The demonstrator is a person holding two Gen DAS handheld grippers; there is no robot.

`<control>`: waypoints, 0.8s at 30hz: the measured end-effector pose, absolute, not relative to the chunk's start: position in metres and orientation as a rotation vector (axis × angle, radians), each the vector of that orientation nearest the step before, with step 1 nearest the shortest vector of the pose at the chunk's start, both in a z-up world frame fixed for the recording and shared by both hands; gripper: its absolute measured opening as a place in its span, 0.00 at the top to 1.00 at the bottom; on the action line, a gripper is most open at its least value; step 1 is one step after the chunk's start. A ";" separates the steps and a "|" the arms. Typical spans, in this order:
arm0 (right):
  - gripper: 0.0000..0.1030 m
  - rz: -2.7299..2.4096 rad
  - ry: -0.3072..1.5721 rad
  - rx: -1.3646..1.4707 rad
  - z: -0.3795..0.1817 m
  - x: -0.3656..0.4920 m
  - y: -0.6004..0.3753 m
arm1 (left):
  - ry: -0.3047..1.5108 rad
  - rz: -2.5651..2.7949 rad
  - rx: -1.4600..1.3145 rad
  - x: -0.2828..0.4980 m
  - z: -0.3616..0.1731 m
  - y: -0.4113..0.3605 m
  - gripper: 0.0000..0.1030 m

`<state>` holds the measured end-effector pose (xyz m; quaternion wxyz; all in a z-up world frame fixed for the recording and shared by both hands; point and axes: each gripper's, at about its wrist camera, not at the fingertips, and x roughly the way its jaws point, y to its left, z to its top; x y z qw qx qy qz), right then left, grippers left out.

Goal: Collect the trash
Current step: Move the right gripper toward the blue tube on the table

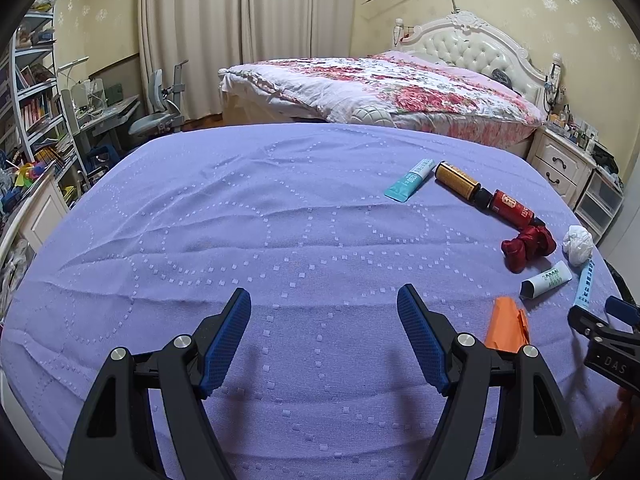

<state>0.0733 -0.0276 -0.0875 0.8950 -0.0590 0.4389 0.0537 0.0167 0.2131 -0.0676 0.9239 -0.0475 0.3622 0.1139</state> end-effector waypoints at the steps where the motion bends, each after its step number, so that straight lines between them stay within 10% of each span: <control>1: 0.26 0.107 0.908 -0.118 -0.087 0.071 -0.032 | 0.743 0.235 -0.095 0.017 -0.068 0.212 0.29; 18: 0.27 0.119 0.857 -0.058 -0.072 0.074 -0.049 | 0.742 0.247 -0.059 0.017 -0.067 0.205 0.29; 24: 0.52 0.132 0.897 -0.054 -0.083 0.084 -0.045 | 0.739 0.246 -0.056 0.017 -0.067 0.204 0.29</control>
